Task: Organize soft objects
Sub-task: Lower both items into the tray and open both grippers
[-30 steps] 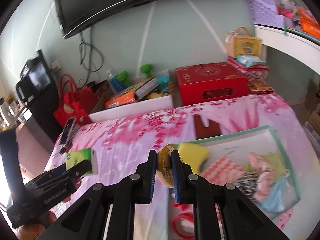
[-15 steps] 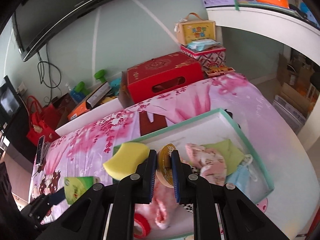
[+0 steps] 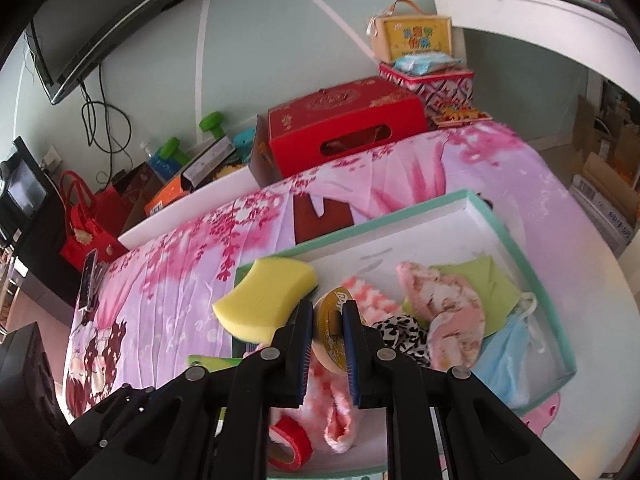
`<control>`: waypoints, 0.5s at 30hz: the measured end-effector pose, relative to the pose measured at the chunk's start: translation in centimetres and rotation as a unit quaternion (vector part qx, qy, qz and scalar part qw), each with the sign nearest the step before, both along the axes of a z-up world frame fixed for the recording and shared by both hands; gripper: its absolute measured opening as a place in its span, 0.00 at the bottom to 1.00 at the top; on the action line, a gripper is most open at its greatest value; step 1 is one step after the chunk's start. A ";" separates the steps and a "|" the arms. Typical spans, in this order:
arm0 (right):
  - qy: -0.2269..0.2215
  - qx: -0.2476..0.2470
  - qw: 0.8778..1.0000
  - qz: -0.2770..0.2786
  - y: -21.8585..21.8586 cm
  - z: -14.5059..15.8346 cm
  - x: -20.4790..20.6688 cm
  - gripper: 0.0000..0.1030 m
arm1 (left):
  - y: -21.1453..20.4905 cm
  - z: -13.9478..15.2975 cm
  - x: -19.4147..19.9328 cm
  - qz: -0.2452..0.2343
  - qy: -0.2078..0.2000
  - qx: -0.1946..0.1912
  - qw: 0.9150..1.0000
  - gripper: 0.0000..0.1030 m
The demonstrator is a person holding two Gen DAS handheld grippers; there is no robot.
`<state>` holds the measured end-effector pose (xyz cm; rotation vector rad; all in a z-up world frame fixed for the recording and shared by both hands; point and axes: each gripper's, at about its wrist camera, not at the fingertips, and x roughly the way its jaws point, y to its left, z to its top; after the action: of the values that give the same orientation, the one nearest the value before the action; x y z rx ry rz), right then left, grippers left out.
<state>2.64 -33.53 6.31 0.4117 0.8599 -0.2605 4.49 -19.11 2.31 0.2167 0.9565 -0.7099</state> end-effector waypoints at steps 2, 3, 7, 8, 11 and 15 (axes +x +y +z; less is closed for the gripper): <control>0.006 0.000 1.000 0.003 0.2 -0.4 0.2 0.16 | -0.4 -0.5 0.0 -0.003 0.003 0.006 1.000 0.61; 0.009 0.002 1.000 0.005 0.2 -0.6 0.3 0.16 | -0.4 -0.7 0.0 -0.003 0.004 0.008 1.000 0.61; 0.021 0.008 1.000 0.008 0.2 -1.4 0.7 0.16 | -0.8 -1.5 0.1 -0.005 0.011 0.016 1.000 0.61; 0.027 0.011 1.000 0.008 0.2 -1.7 0.8 0.16 | -0.9 -1.8 0.1 -0.006 0.014 0.019 1.000 0.61; 0.037 0.016 0.999 0.010 0.2 -2.4 1.1 0.16 | -1.1 -2.2 0.1 -0.006 0.016 0.023 1.000 0.61; 0.040 0.015 0.999 0.016 0.5 -2.4 1.2 0.19 | -1.2 -2.2 0.0 -0.008 0.018 0.027 0.999 0.62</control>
<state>3.82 -33.03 3.95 0.4169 0.9485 -0.2369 4.53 -20.28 0.12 0.2590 1.0093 -0.7045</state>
